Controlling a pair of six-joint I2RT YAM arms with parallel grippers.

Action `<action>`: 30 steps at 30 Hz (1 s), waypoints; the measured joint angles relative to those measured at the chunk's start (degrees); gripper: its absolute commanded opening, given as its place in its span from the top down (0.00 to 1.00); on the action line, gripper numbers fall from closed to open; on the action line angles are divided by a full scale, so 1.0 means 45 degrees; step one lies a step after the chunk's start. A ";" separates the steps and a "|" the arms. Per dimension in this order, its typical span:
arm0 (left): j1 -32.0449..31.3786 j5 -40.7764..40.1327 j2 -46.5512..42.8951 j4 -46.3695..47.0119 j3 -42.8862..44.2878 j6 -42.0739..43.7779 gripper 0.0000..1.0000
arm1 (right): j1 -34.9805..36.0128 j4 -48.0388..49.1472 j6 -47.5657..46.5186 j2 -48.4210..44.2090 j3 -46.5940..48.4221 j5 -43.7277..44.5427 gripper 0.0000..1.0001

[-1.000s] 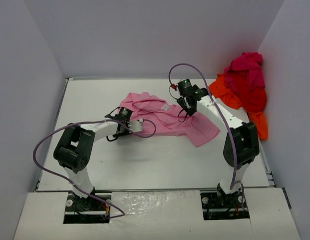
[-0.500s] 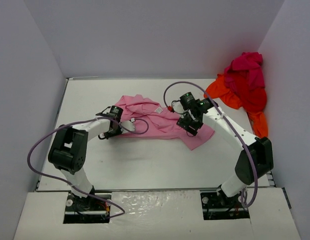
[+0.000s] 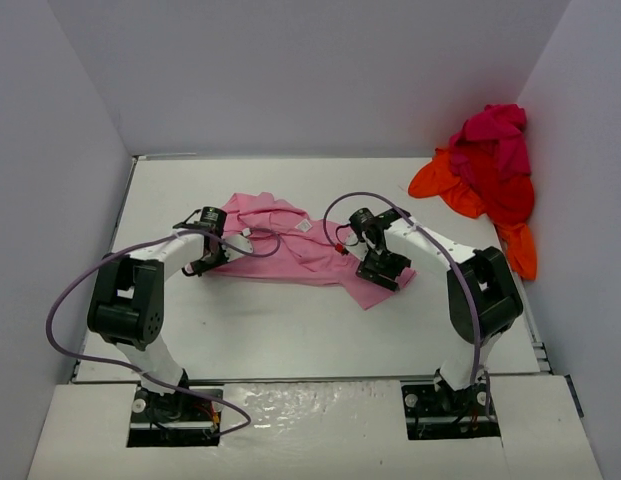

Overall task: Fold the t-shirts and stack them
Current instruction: Flatten the tshirt out

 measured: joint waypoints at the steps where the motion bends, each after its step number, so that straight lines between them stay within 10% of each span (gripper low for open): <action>1: 0.0157 -0.0017 0.0000 0.0013 0.0000 0.0000 1.00 | -0.0227 0.0138 0.0002 0.0083 0.0079 0.0173 0.40; 12: 0.1108 -0.0320 0.0166 0.0068 0.0043 0.0073 1.00 | -0.1163 0.0812 -0.1721 0.0234 -0.0128 0.2375 0.40; 30: 0.1875 -0.0456 0.1651 0.0001 0.1881 -0.0835 1.00 | -0.0185 0.0945 -0.3516 0.0234 -0.1953 0.0447 0.41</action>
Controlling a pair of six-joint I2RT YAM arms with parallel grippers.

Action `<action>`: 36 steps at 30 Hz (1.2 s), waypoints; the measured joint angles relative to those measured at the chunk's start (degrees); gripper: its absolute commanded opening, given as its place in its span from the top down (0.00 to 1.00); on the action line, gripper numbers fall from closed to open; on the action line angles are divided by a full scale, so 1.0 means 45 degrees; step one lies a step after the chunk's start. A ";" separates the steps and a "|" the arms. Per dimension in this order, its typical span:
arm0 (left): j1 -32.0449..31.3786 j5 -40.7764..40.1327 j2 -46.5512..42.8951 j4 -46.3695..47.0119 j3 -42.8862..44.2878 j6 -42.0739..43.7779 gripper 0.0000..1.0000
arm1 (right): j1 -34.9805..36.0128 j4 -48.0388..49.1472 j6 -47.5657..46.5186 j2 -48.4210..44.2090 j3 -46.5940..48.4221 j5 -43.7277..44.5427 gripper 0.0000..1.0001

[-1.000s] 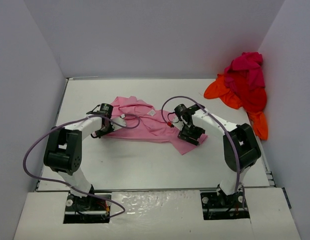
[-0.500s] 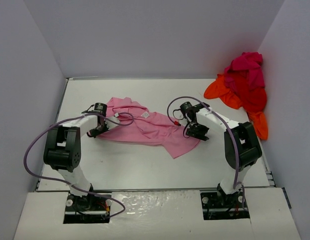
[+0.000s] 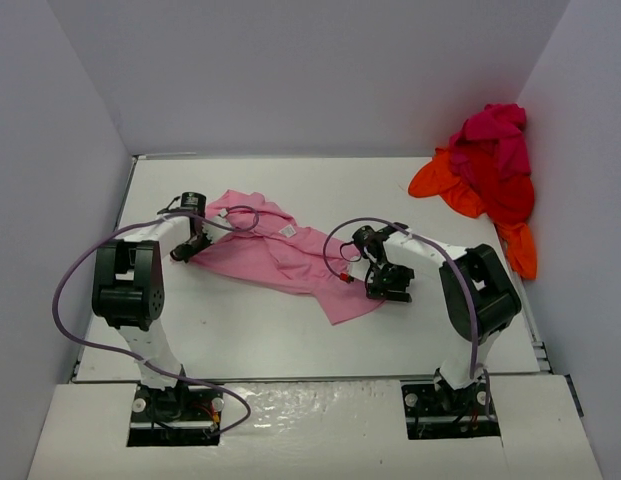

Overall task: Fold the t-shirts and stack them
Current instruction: Flatten the tshirt out

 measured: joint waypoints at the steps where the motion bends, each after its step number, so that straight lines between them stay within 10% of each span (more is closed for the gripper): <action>1: 0.0004 0.0005 0.0011 -0.0013 0.0053 -0.0066 1.00 | 0.0049 0.0003 -0.0019 -0.0006 0.0000 -0.0174 0.41; 21: -0.0009 -0.0021 0.0617 -0.0269 0.0397 -0.0472 1.00 | 0.2101 0.0541 0.0070 -0.0001 -0.0496 -0.1909 0.46; 27: -0.0009 -0.0017 0.0617 -0.0280 0.0393 -0.0472 1.00 | 0.2095 0.0533 0.0114 0.0573 -0.0484 -0.1506 1.00; 36: -0.0013 -0.0121 0.0324 0.0430 -0.0293 -0.0594 1.00 | 0.2062 0.0731 0.0558 0.0905 -0.0312 -0.0369 1.00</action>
